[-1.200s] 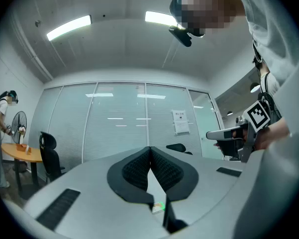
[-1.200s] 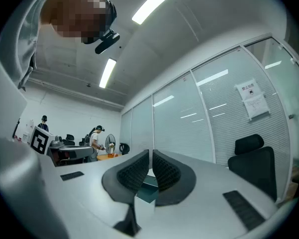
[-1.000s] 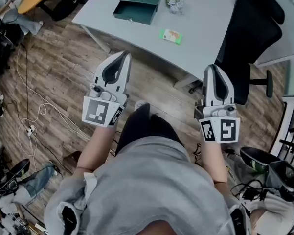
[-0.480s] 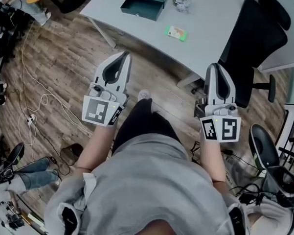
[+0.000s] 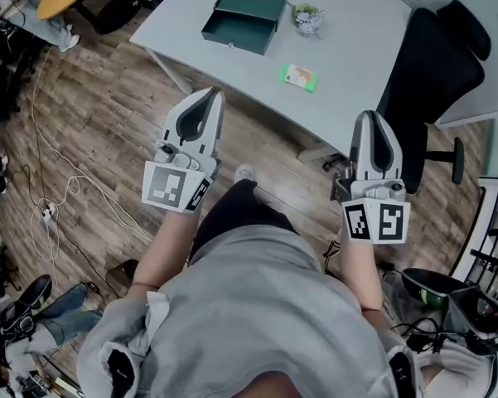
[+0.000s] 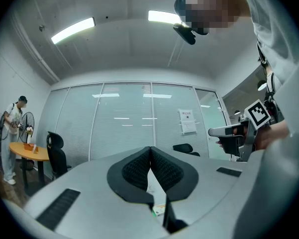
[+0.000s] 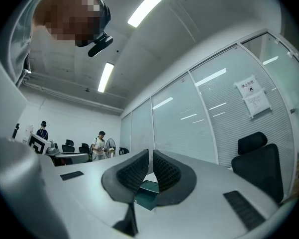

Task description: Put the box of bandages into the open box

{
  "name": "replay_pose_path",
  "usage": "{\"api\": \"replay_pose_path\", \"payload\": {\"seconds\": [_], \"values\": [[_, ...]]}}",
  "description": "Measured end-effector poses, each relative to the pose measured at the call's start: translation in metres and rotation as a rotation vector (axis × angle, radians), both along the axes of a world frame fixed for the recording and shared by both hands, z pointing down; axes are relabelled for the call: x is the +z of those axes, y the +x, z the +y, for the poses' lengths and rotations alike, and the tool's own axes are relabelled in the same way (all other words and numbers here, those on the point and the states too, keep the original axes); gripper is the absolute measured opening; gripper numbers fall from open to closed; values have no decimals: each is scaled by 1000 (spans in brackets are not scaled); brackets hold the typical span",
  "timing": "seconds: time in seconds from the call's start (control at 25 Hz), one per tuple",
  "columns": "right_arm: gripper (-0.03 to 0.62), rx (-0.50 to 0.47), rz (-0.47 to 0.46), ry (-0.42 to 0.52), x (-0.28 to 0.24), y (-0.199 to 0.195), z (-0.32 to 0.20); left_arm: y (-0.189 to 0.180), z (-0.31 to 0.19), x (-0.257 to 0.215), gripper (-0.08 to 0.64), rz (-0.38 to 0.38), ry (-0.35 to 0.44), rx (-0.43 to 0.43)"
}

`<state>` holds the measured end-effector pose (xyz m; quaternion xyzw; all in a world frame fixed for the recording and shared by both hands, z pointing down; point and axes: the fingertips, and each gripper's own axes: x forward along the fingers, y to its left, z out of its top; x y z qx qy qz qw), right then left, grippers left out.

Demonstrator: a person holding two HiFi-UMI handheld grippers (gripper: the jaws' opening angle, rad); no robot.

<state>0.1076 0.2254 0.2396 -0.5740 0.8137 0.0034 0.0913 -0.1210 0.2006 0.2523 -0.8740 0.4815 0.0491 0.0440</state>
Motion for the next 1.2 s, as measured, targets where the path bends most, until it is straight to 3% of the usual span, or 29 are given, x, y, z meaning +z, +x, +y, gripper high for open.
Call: {"api": "replay_pose_path", "payload": {"seconds": [0.28,0.6,0.88,1.2], "values": [[57,73,1,35,-25,-11,-72,-11,-86,-17,20,14,20,74],[57,107,-30,8,-23,-30,-129,-15,-151,-15,20,-2,-2,155],[57,60,-11,-28,-11,-37,-167,-17,-177,6,20,7,-61,127],[57,-25,-14,-8,-14,-18,-217,4,-206,4,20,14,-48,46]]}}
